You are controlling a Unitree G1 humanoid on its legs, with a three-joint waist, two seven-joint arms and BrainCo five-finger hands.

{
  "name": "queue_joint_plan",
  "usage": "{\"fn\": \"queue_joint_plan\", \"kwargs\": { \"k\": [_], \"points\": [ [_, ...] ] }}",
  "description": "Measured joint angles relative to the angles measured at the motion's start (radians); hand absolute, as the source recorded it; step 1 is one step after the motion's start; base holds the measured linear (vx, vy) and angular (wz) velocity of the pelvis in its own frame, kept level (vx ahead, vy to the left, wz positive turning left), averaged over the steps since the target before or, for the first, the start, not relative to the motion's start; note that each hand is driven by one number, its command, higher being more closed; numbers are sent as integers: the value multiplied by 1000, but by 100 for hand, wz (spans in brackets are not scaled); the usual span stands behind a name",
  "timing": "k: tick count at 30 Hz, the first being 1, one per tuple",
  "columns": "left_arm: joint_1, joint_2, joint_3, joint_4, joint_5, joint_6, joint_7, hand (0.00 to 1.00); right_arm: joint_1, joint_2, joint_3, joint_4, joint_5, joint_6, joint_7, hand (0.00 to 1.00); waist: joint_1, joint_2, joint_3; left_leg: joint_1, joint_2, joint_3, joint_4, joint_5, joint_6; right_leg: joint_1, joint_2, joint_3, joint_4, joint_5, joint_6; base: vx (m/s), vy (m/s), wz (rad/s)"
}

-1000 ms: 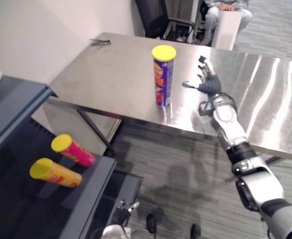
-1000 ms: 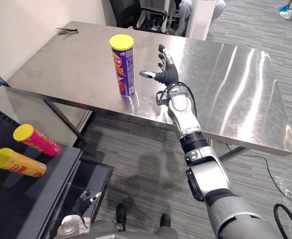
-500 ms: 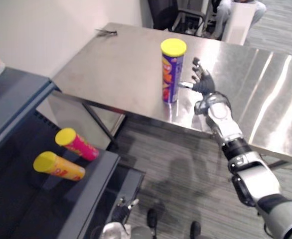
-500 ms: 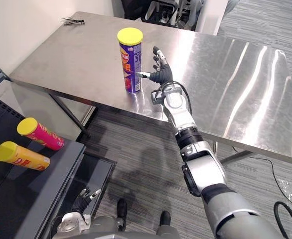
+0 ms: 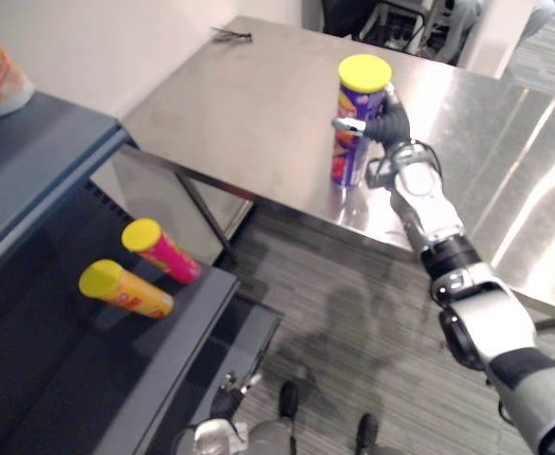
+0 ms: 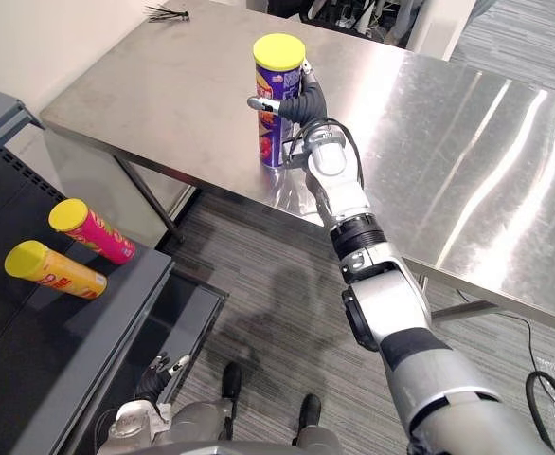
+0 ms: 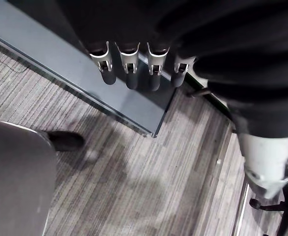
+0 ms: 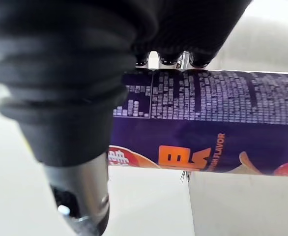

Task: Put the gum and the chips on the shelf.

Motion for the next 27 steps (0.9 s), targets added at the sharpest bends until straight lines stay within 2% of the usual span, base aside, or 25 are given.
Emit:
{"fn": "queue_joint_plan", "kwargs": {
  "k": [1, 2, 19, 27],
  "points": [
    [0, 0, 0, 0, 0, 0, 0, 0, -1, 0, 0, 0, 0, 0, -1, 0, 0, 0, 0, -3, 0, -2, 0, 2, 0, -2, 3, -1, 0, -1, -1, -54, -18, 4],
    [0, 1, 0, 0, 0, 0, 0, 0, -1, 0, 0, 1, 0, 0, -1, 100, 0, 0, 0, -4, 0, -4, 0, 3, -1, -2, 4, -2, 0, -1, -1, -55, -17, 4],
    [-5, 3, -5, 0, 1, 13, 2, 0, 7, 1, -3, 21, 6, -4, 0, 100, 1, 0, 0, -8, 29, -18, 0, 18, -22, -1, 28, -15, 1, -14, -22, -14, -14, 2],
    [-5, 4, -8, 0, 3, 20, 3, 0, 103, 13, -4, -62, 5, -14, -3, 100, -1, -1, 0, 28, 31, 15, -2, 12, -30, 18, 26, 12, 4, -14, -22, -7, 6, -11]
  ]
}}
